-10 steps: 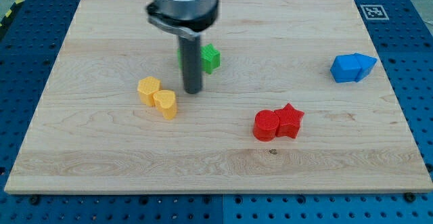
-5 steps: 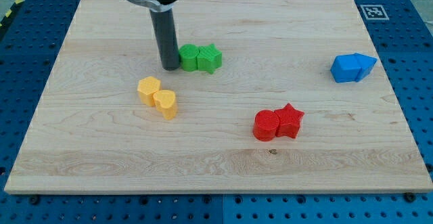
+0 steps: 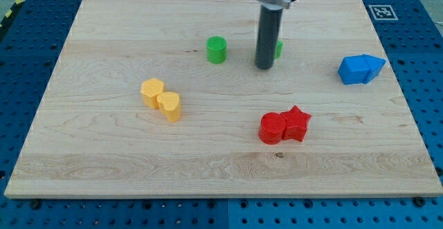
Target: Place the green star on top of blue blocks
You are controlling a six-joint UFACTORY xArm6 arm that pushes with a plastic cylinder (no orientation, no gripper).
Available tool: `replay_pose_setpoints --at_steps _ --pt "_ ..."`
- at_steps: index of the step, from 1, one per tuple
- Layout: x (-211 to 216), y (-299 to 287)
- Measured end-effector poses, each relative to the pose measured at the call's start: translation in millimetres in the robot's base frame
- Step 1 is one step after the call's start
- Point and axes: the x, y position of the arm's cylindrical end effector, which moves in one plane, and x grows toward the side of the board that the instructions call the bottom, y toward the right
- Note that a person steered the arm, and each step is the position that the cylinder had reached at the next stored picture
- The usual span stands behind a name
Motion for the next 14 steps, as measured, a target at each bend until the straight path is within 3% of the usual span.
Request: replay_pose_setpoints --at_steps 4,7,10,14 --pt "-45 -26" --pt "-86 -7" --pt "-42 57" --pt "-23 74"
